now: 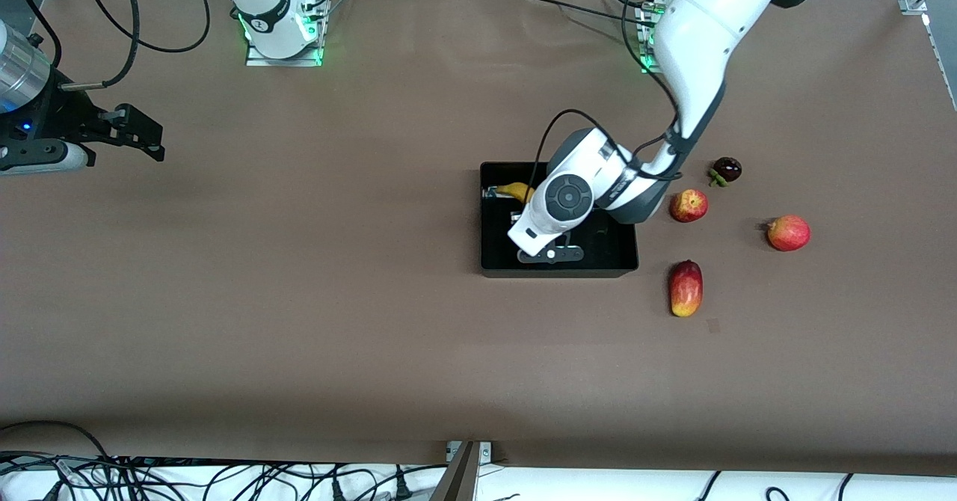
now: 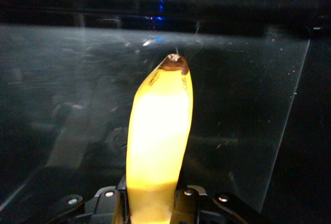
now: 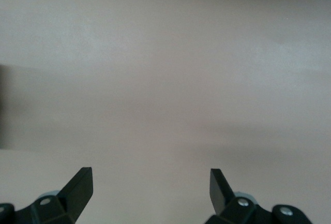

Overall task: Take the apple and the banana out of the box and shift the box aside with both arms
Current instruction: 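Lift the banana out of the tray and carry it beside the apples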

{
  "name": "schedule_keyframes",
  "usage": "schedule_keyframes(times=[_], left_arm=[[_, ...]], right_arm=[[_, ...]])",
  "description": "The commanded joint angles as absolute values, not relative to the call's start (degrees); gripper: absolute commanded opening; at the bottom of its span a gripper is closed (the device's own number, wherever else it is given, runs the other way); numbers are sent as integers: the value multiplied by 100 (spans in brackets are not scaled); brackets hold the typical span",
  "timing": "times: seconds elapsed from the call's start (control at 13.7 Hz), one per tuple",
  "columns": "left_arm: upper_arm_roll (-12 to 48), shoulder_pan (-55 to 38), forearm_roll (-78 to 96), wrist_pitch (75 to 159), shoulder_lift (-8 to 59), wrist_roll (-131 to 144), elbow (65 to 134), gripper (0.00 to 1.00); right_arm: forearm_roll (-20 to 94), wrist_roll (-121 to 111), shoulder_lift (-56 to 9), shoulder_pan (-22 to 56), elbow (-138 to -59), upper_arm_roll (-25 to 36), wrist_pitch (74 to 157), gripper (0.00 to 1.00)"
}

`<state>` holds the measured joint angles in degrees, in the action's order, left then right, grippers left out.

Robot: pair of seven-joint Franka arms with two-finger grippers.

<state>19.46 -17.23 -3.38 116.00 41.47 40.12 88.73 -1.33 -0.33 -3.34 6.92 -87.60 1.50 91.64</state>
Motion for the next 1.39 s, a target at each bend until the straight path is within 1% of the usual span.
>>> schedule_keyframes(times=[0.0,0.15,0.29,0.44,0.51,0.66,0.73,0.8,0.88,1.02,1.17,1.31], left_arm=[[1969,-1661,-378,10139,3894,4052,8010,0],[1977,-1539,-369,9189,3885,3991,7377,0],[1960,-1233,-378,8555,3771,3423,7041,0],[1969,-505,-395,8123,3639,1986,7031,0],[1917,-205,-465,8025,3630,1221,7118,0],[1881,279,-1148,8042,3647,50,7329,0],[1855,412,-1378,8138,3700,-330,7417,0],[1820,692,-1806,8461,3718,-560,7662,0],[1854,1060,-2037,9021,3709,-937,8064,0],[1846,1492,-2118,10137,3665,-1527,8777,0],[1837,1652,-2118,10912,3683,-1591,9331,0],[1802,1801,-2136,11756,3744,-1600,9789,0]], right_arm=[[-185,-18,-308,694,-8692,132,9105,100],[-167,-9,-308,694,-8692,141,9114,100],[-150,-18,-308,694,-8692,141,9088,100],[-141,-9,-308,694,-8692,149,9079,100],[-141,-9,-308,694,-8692,158,9088,100],[-123,-9,-342,668,-8692,193,9131,100],[-97,-26,-343,642,-8692,202,9123,100],[-18,-79,-317,650,-8710,202,9219,100],[9,-114,-351,685,-8693,167,9194,100],[26,-97,-421,912,-8762,97,9211,100],[35,-123,-1008,1343,-8728,105,9141,100],[183,-149,-1273,1493,-8754,18,9254,100]])
